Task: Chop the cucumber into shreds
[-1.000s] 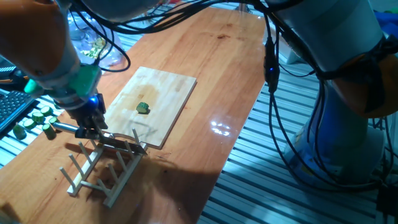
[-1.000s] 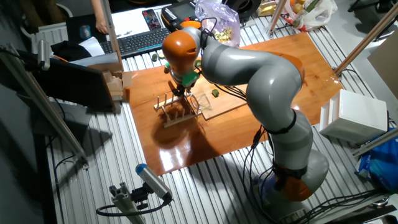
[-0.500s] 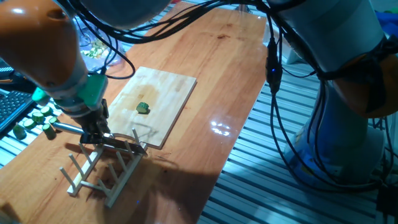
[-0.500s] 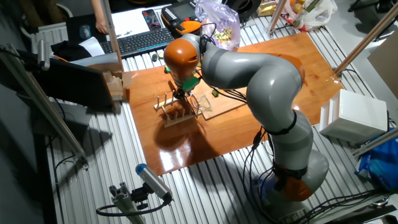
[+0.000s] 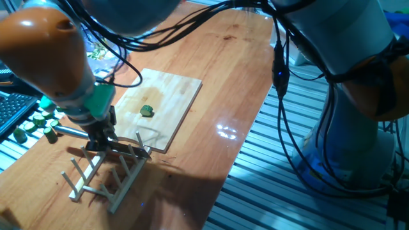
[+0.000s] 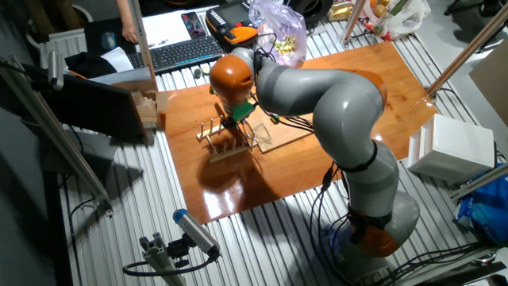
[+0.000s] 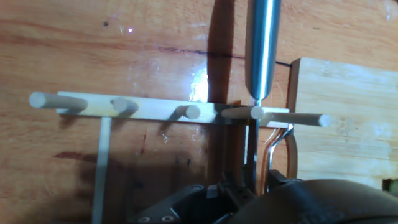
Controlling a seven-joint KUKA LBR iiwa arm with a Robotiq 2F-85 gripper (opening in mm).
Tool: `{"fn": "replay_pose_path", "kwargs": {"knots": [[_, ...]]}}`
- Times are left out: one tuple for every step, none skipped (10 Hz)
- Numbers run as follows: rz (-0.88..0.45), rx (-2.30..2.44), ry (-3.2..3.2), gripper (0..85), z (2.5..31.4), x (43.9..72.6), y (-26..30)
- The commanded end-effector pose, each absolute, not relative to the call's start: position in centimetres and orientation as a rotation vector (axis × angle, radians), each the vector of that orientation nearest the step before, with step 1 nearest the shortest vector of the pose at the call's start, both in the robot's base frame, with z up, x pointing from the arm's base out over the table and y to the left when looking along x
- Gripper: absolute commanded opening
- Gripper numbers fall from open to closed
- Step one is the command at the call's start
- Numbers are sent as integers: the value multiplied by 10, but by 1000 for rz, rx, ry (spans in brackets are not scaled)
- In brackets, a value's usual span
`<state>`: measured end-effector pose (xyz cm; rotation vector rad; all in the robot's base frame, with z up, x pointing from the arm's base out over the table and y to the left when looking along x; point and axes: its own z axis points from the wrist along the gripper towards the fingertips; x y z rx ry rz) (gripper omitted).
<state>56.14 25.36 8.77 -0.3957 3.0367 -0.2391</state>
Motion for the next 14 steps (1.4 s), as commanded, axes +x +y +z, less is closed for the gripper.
{"fn": "replay_pose_path", "kwargs": {"knots": [[-239,-392,3033,340,85,560,254],[-241,-399,3036,170,85,560,254],[-253,-402,3039,170,85,560,254],[-260,-402,3040,170,86,560,254],[-264,-403,3040,170,86,560,254],[-259,-400,3042,0,86,560,253],[-253,-400,3034,0,86,559,253],[-261,-398,3024,0,87,560,252],[-242,-408,3015,0,88,561,251],[-217,-411,3010,0,91,562,249],[-177,-409,3014,0,96,565,247],[-138,-404,3035,0,106,568,246],[-92,-377,3045,0,121,569,248],[-43,-345,3052,0,135,568,253]]}}
